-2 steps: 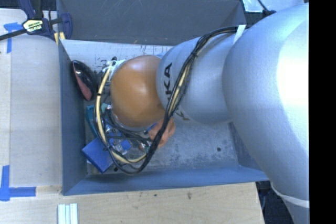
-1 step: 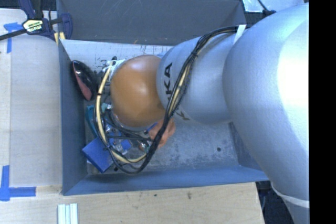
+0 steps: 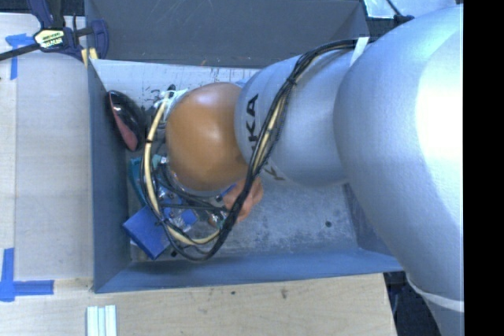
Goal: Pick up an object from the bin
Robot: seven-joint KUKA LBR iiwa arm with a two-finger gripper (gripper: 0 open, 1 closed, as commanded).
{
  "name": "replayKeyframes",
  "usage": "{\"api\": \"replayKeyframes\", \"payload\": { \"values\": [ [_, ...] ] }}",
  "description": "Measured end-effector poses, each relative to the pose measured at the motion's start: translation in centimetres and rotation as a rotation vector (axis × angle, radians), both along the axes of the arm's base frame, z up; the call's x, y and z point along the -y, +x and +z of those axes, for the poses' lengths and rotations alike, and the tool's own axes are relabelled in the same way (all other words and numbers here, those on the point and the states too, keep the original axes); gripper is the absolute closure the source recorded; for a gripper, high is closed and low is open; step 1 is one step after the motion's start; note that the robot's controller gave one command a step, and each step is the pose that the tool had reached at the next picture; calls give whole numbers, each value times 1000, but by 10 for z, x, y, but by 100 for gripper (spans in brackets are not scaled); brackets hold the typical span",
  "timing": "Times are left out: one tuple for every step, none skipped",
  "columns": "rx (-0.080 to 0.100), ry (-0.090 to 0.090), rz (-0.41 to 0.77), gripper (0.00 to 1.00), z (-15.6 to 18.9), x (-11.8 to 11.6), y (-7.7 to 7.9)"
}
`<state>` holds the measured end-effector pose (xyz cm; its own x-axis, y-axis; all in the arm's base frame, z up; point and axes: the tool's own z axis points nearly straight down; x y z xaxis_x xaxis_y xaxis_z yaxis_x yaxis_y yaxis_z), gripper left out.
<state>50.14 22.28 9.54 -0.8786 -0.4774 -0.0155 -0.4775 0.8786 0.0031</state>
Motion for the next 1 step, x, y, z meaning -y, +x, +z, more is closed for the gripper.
{"api": "replayKeyframes", "payload": {
  "values": [
    [0,0,0,100,0,0,0]
  ]
}}
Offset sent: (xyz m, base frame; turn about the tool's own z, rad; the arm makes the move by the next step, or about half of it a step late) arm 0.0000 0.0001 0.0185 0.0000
